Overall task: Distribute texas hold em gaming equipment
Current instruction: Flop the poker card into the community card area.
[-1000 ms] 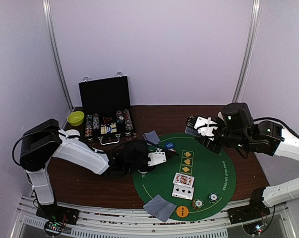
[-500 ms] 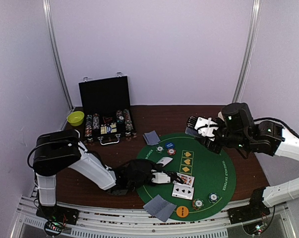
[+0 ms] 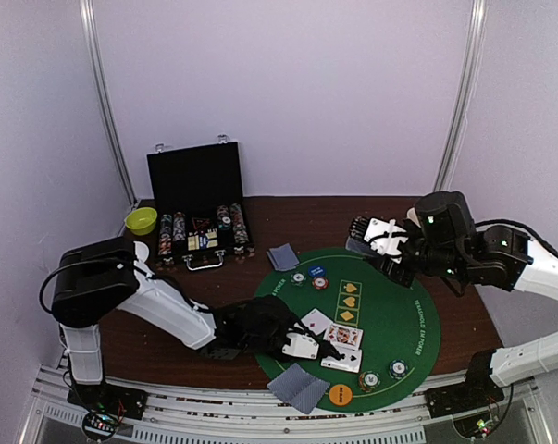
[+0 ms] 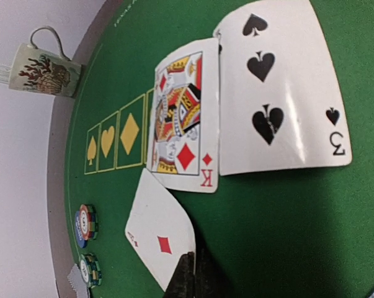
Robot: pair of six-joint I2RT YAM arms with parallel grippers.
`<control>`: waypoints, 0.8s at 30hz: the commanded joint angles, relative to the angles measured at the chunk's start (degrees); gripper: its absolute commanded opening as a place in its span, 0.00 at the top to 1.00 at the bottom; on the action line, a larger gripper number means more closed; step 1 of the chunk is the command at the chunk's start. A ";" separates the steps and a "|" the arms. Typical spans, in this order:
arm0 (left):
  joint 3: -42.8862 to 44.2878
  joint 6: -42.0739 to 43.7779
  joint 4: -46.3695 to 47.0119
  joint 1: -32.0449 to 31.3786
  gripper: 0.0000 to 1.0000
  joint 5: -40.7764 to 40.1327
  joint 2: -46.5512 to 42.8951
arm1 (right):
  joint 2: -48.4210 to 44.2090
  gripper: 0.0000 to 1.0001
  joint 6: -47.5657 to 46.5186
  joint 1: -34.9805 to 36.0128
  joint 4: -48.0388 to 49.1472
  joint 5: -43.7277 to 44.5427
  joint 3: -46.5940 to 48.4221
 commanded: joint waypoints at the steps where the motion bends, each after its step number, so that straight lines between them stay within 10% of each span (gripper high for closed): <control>1: 3.20 -2.98 -8.64 0.07 0.87 4.06 1.04 | -1.51 0.56 0.49 -0.21 0.11 0.01 0.49; 14: 9.84 -18.42 -27.84 4.14 0.40 18.08 -8.04 | -2.50 0.57 0.73 -0.28 0.50 -0.12 -0.87; 24: 17.67 -59.91 -34.87 10.00 0.10 14.50 -7.70 | -3.16 0.56 0.66 -0.17 0.78 -0.08 -1.77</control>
